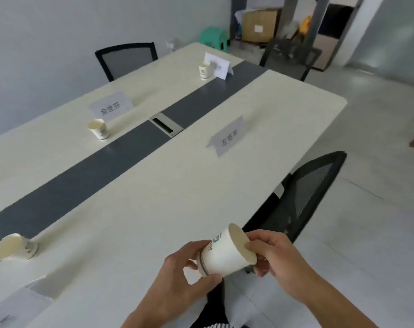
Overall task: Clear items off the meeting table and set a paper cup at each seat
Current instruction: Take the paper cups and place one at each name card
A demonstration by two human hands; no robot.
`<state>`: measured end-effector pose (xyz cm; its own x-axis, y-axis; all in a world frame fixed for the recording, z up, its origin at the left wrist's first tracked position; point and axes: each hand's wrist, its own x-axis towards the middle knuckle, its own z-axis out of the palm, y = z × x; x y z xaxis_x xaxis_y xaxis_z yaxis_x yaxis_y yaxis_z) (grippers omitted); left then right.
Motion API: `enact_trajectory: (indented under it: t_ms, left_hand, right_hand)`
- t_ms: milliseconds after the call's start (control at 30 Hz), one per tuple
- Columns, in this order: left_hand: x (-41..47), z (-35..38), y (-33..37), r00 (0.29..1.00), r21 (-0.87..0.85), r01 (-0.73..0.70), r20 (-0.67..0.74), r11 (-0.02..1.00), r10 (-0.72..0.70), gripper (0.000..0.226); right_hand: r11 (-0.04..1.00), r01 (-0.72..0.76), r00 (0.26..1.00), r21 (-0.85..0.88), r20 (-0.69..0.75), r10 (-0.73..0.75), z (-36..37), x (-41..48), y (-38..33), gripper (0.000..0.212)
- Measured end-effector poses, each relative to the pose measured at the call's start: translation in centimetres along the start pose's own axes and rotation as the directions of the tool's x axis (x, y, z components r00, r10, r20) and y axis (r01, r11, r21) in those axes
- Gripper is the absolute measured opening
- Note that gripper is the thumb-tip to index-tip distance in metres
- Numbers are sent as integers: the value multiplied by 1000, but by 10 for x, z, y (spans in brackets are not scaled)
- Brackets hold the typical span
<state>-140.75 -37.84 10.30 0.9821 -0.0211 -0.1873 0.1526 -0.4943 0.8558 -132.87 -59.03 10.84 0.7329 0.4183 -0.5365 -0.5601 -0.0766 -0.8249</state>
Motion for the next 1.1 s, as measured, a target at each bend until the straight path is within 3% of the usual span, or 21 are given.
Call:
enact_trajectory:
  t_ms: [33, 67, 133, 167, 267, 367, 467, 633, 733, 800, 933, 1100]
  left_hand:
    - [16, 7, 8, 1000, -1, -14, 28, 1000, 14, 48]
    - [32, 14, 16, 998, -3, -28, 50, 1000, 28, 47]
    - [65, 30, 32, 991, -2, -65, 121, 998, 65, 48]
    - [82, 39, 42, 981, 0, -95, 172, 995, 94, 49]
    - [125, 73, 72, 929, -2, -199, 318, 980, 189, 52]
    - [168, 124, 104, 815, 15, -288, 529, 957, 237, 51]
    - [199, 170, 128, 712, 92, -334, 677, 938, 187, 42]
    - [239, 238, 158, 632, 181, -335, 771, 925, 79, 39]
    - [265, 280, 168, 620, 251, -321, 785, 913, 2, 38]
    - [278, 309, 176, 642, 288, -279, 765, 916, -45, 37]
    - [293, 363, 206, 717, 293, -162, 691, 942, -92, 31]
    - [313, 401, 242, 731, 252, -40, 667, 967, -143, 38]
  right_hand:
    - [997, 4, 1000, 75, -10, -3, -12, -3, -2, 15]
    - [994, 15, 1000, 109, -22, -13, -24, -5, -3, 26]
    - [996, 53, 994, 76, -96, -46, -47, -9, -4, 69]
    - [994, 79, 983, 73, -168, -66, -57, -12, -6, 80]
    - [978, 179, 903, 110, -414, -119, -89, -23, -7, 74]
    - [943, 284, 754, 172, -647, -109, -138, -41, -1, 66]
    - [891, 394, 569, 225, -822, -44, -183, -71, 15, 68]
    - [856, 447, 392, 259, -917, 73, -254, -125, 55, 82]
    - [871, 418, 322, 258, -939, 124, -305, -148, 77, 61]
    - [895, 372, 311, 245, -942, 129, -344, -160, 88, 60]
    - [944, 260, 361, 202, -927, 99, -428, -174, 87, 70]
    - [978, 201, 398, 52, -917, -33, -527, -172, 42, 66]
